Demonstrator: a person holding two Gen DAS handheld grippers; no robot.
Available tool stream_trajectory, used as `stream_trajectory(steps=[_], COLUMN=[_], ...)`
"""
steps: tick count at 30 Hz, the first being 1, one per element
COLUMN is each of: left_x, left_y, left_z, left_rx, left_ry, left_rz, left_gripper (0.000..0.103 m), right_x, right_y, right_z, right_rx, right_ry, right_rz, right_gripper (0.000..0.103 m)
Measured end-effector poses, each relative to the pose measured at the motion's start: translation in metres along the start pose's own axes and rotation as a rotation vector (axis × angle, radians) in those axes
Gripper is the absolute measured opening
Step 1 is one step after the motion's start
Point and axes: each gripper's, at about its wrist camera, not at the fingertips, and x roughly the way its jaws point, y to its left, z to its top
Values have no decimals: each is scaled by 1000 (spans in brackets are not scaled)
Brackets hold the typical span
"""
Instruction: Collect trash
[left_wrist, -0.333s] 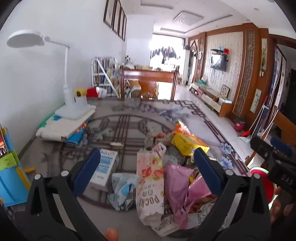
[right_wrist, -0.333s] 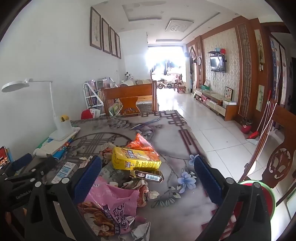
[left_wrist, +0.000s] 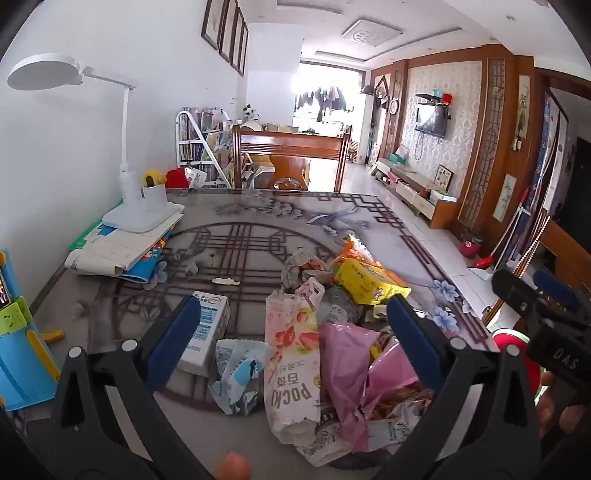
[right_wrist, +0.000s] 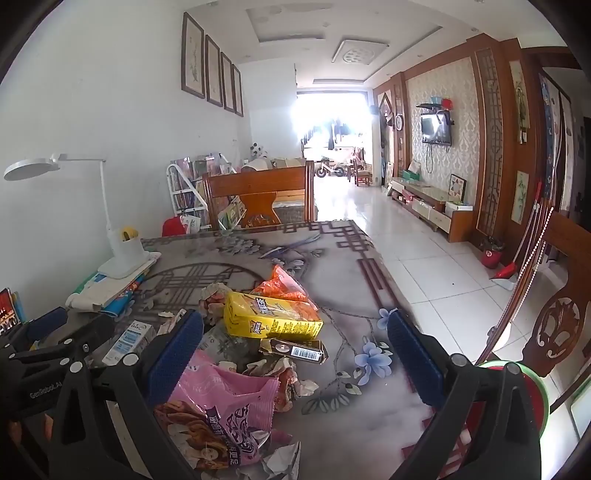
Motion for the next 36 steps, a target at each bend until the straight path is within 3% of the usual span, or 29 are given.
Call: stream_trajectory(steps=[6, 36], left_x=[-2, 3], left_y=[0, 6], left_z=[3, -1], left_rx=[-1, -18], left_ry=[5, 28], left_rz=[-43, -15], left_gripper=[99, 99], right_x=[0, 1], right_y=[1, 0], right_z=[1, -2], right_rx=[-2, -6], right_ry=[1, 8], right_rz=[-2, -4], right_gripper=[96, 96])
